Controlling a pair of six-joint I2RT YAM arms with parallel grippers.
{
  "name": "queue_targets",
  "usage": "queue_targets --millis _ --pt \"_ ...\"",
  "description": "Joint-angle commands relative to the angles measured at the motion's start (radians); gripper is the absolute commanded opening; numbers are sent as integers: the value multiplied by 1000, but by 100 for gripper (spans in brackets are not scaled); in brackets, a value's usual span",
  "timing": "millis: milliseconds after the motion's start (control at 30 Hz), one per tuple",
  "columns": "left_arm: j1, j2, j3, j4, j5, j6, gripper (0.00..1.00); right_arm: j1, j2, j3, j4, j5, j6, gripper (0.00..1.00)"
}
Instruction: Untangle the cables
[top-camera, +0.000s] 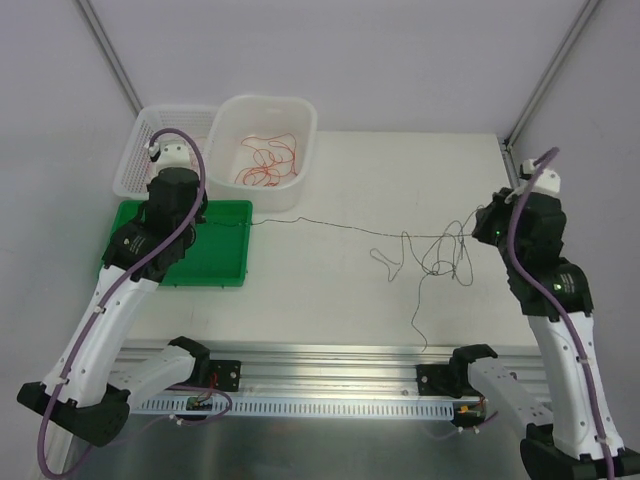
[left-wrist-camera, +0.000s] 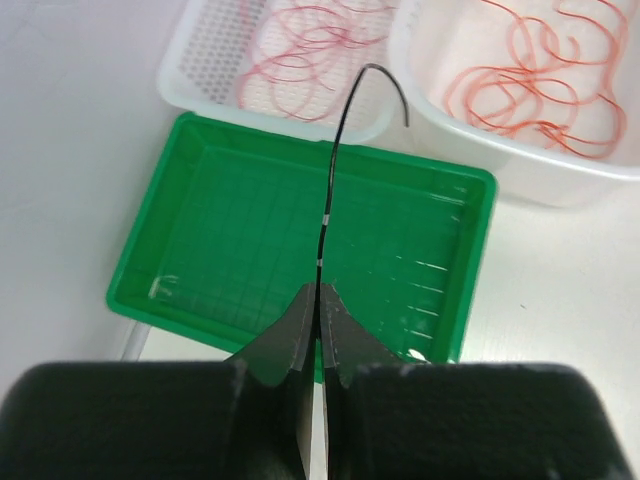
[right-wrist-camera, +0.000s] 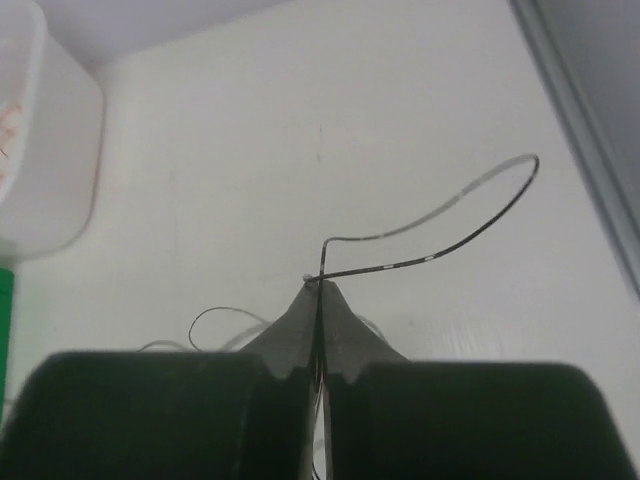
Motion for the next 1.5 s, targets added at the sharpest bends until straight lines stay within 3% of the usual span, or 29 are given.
queue_targets --millis 0,100,167,233,300,333,433,567,867,1000,1267,1467 --pt "8 -45 -1 -9 182 8 0 -6 67 -160 -3 -111 53 2" --pt "6 -57 -21 10 399 -19 0 -6 71 -290 69 -197 102 2" --pt "5 -56 -48 37 568 -41 0 -6 97 -399 111 -228 133 7" --pt "2 -45 -70 53 657 -52 0 -6 146 -464 116 -221 140 20" --pt "0 -39 -79 58 679 -64 0 -5 171 -485 113 -207 127 33" --pt "-3 -40 -82 60 685 -66 0 7 179 -490 108 -212 102 45" --pt "-5 -45 -88 61 693 -73 0 100 164 -476 84 -186 70 58" --pt "-5 -46 -96 64 693 -78 0 240 133 -441 103 -208 51 66" --pt "-5 -66 -111 64 681 -87 0 464 282 -412 177 -187 151 68" --pt "-5 -69 -117 64 664 -85 0 593 378 -398 195 -97 205 68" --pt "-5 -95 -117 61 619 -64 0 636 628 -377 266 54 240 67" --pt "-5 -121 -117 46 557 -46 0 636 748 -349 281 152 220 53"
